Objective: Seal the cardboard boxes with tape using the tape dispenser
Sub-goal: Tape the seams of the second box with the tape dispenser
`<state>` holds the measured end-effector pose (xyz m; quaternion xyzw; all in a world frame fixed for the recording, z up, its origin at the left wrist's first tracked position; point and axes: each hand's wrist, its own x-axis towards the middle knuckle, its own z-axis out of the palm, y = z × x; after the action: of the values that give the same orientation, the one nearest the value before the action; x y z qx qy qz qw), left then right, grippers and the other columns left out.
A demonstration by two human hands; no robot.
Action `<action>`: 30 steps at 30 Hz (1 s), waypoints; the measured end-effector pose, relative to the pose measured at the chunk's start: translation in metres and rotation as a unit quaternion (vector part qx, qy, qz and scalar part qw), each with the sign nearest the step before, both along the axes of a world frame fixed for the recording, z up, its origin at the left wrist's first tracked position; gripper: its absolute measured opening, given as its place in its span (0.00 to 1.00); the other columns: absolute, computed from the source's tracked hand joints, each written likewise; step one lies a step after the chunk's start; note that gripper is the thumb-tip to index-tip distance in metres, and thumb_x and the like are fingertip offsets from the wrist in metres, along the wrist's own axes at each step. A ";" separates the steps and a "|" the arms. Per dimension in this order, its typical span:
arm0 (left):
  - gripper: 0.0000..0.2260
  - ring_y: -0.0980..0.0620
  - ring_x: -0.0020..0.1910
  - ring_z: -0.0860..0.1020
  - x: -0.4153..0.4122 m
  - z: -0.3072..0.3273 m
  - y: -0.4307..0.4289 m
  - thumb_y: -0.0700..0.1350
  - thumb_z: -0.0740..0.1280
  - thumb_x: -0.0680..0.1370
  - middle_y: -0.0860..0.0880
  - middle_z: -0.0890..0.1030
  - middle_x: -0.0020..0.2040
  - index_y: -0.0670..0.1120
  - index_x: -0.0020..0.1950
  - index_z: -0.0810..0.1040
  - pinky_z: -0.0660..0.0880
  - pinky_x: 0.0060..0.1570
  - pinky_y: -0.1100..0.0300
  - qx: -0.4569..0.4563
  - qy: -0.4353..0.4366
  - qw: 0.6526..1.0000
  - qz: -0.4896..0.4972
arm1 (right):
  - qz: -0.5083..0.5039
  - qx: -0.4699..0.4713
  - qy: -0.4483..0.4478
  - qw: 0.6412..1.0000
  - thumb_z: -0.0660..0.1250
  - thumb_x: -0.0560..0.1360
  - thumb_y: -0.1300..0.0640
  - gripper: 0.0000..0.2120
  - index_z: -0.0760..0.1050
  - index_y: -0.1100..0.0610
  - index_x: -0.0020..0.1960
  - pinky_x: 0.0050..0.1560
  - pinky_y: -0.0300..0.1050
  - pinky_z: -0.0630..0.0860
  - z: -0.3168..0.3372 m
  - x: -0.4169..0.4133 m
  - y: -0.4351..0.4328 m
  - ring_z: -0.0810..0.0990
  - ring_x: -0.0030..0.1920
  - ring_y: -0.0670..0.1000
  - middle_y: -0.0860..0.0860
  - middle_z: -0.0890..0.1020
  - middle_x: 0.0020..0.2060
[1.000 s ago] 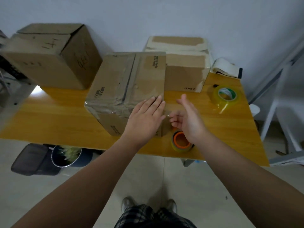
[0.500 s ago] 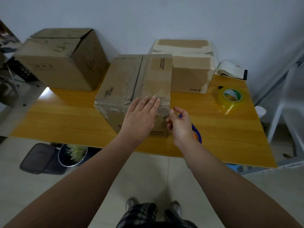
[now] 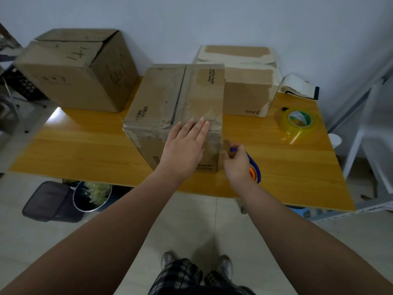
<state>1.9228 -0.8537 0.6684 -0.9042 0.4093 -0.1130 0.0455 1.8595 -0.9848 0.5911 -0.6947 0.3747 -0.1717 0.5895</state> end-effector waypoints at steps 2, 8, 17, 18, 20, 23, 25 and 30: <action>0.28 0.50 0.76 0.52 0.001 0.000 0.001 0.51 0.56 0.81 0.50 0.53 0.77 0.48 0.77 0.47 0.43 0.72 0.54 -0.002 0.001 1.000 -0.003 | -0.004 -0.051 -0.042 0.998 0.65 0.78 0.58 0.06 0.72 0.53 0.54 0.37 0.33 0.71 0.006 -0.009 -0.010 0.77 0.41 0.43 0.43 0.76 0.41; 0.28 0.51 0.76 0.52 0.002 0.001 0.001 0.51 0.55 0.81 0.50 0.54 0.77 0.48 0.77 0.48 0.43 0.72 0.54 -0.011 0.009 1.000 -0.009 | 0.212 -0.234 -0.053 0.947 0.69 0.74 0.56 0.05 0.73 0.49 0.45 0.40 0.32 0.70 0.046 -0.008 -0.041 0.75 0.41 0.41 0.43 0.76 0.39; 0.28 0.52 0.75 0.53 0.004 0.001 0.001 0.52 0.57 0.80 0.51 0.55 0.77 0.50 0.77 0.51 0.43 0.72 0.55 -0.030 0.032 0.999 -0.020 | 0.338 -0.290 0.099 0.890 0.72 0.73 0.52 0.11 0.71 0.55 0.39 0.36 0.44 0.71 0.039 0.014 -0.044 0.76 0.37 0.51 0.49 0.77 0.35; 0.28 0.52 0.75 0.53 0.005 0.000 0.001 0.52 0.57 0.80 0.52 0.55 0.77 0.50 0.77 0.50 0.43 0.71 0.55 -0.032 0.032 0.999 -0.020 | 0.335 -0.285 0.099 0.892 0.72 0.72 0.51 0.12 0.70 0.54 0.38 0.34 0.43 0.70 0.036 0.014 -0.042 0.75 0.36 0.50 0.48 0.76 0.34; 0.28 0.52 0.75 0.53 0.006 -0.001 0.001 0.52 0.57 0.80 0.52 0.54 0.77 0.50 0.77 0.50 0.43 0.71 0.56 -0.036 0.035 0.999 -0.018 | 0.333 -0.272 0.103 0.897 0.73 0.71 0.50 0.14 0.70 0.56 0.36 0.32 0.43 0.69 0.035 0.016 -0.041 0.74 0.33 0.50 0.49 0.76 0.32; 0.29 0.53 0.75 0.52 0.007 0.000 0.002 0.53 0.58 0.80 0.53 0.54 0.77 0.51 0.77 0.50 0.43 0.72 0.56 -0.037 0.040 0.998 -0.021 | 0.338 -0.280 0.110 0.892 0.75 0.68 0.48 0.15 0.76 0.58 0.38 0.31 0.42 0.71 0.046 0.023 -0.046 0.76 0.34 0.50 0.50 0.79 0.32; 0.29 0.53 0.75 0.53 0.007 0.001 0.002 0.52 0.58 0.80 0.52 0.54 0.77 0.51 0.77 0.50 0.44 0.72 0.56 -0.040 0.045 0.998 -0.022 | 0.330 -0.307 0.105 0.887 0.76 0.67 0.48 0.14 0.76 0.56 0.36 0.30 0.40 0.69 0.055 0.026 -0.051 0.75 0.33 0.47 0.47 0.78 0.31; 0.29 0.54 0.76 0.51 0.007 0.001 0.002 0.53 0.57 0.80 0.53 0.52 0.77 0.52 0.77 0.48 0.41 0.71 0.56 -0.040 0.041 0.998 -0.024 | 0.377 -0.295 0.080 0.874 0.74 0.70 0.55 0.10 0.72 0.52 0.38 0.32 0.32 0.67 0.059 0.018 -0.053 0.74 0.37 0.45 0.44 0.76 0.35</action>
<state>1.9302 -0.8513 0.6692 -0.8991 0.4276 -0.0931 -0.0099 1.8775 -1.0380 0.6501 -0.9364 0.0624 0.0174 0.3449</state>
